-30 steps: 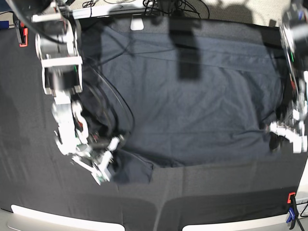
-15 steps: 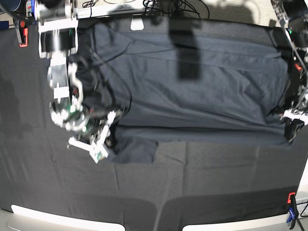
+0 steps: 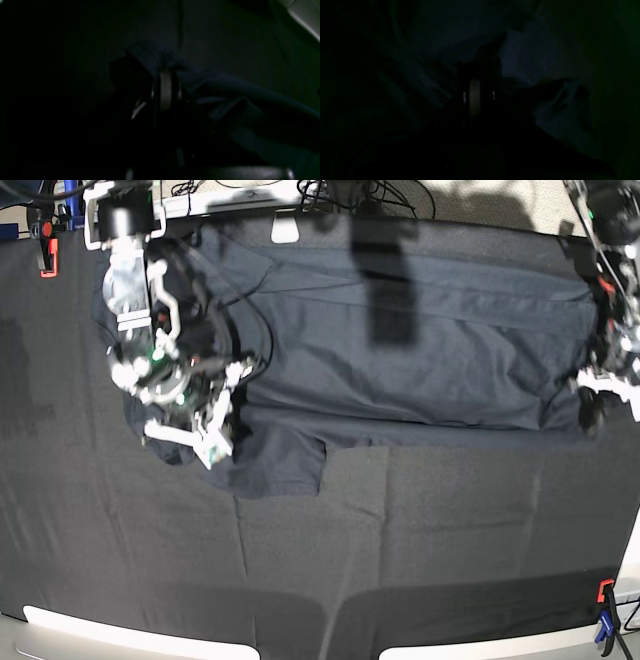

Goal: Layout the t-shirt on the table in an organized manner, then fold the t-shirt properly
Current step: 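Fold the lifted hem over toward the collar with both grippers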

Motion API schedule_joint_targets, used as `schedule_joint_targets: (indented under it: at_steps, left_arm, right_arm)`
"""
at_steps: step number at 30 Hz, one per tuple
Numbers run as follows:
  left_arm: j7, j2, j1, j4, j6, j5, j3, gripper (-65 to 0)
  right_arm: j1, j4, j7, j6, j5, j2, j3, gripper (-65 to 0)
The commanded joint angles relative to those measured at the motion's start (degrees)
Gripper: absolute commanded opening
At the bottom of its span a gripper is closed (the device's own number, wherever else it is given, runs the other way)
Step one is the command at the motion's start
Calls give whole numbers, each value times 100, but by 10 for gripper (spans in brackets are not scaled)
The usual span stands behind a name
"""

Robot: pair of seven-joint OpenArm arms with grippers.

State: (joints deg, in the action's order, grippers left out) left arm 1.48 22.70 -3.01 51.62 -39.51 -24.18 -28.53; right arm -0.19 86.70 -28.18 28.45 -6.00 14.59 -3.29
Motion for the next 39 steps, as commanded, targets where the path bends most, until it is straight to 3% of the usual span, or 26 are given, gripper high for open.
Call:
schedule_joint_targets:
  at_steps: [1,18,23,28,30,33,36,39]
  left_arm:
    - [-146,129,-72,98,-49,-94,-37,-650]
    - [-142,129,205,98,-49,74,-37,-650]
    - [-328,144,151,98,-49,70,-37,-650]
    - [-557,208,-391,98,-49,297,-35,-650]
    - [-466,205,-748,98,-49,640,-7,-650]
    - [-225,210,-1187,96,-49,682,188,-650]
    - [-238,227,-1497,96,413,682,380,-650]
    - [-238,258,-1759,96,422,682,396,-650]
  right_arm:
    - [44,109,68,-63,-9,48,33,-650]
    - [-223,111,66,-319,-7,50,48,-650]
    - [-221,164,98,-321,-2,50,417,-650]
    - [-186,304,291,-315,415,81,1108,-650]
    - [-173,304,299,-293,514,101,1180,-650]
    - [-162,304,389,-293,509,133,1180,-650]
    - [-142,304,442,-295,511,131,1180,-650]
    - [-90,304,507,-295,514,133,1178,-650]
